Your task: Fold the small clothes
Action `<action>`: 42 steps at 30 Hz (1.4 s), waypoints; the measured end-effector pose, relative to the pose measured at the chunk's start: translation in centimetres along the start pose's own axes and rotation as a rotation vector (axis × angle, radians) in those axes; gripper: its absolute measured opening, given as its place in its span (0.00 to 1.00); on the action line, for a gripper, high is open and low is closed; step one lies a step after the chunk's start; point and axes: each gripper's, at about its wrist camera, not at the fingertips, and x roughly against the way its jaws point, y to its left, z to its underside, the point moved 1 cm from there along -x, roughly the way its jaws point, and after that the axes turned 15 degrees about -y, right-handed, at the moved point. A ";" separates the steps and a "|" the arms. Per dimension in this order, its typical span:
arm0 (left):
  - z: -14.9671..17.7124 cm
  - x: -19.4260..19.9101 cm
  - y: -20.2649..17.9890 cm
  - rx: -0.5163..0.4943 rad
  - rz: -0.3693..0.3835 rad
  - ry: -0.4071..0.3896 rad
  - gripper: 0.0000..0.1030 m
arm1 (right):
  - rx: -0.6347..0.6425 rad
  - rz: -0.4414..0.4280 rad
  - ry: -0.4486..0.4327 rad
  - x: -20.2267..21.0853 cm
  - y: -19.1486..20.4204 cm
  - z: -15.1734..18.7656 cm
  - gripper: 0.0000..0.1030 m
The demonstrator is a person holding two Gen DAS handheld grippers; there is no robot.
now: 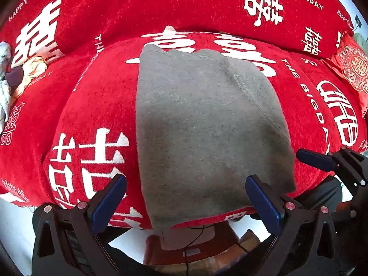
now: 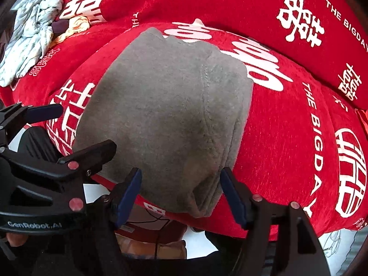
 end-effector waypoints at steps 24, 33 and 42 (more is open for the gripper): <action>-0.7 -1.3 0.8 0.029 -0.020 0.019 1.00 | 0.024 -0.004 0.009 -1.0 -0.3 -1.0 0.72; -0.7 -1.5 0.8 0.030 -0.020 0.027 1.00 | 0.029 -0.009 0.010 -1.3 -0.4 -1.2 0.72; -0.7 -1.7 0.8 0.032 -0.029 0.033 1.00 | 0.025 -0.015 0.010 -1.4 -0.5 -1.1 0.72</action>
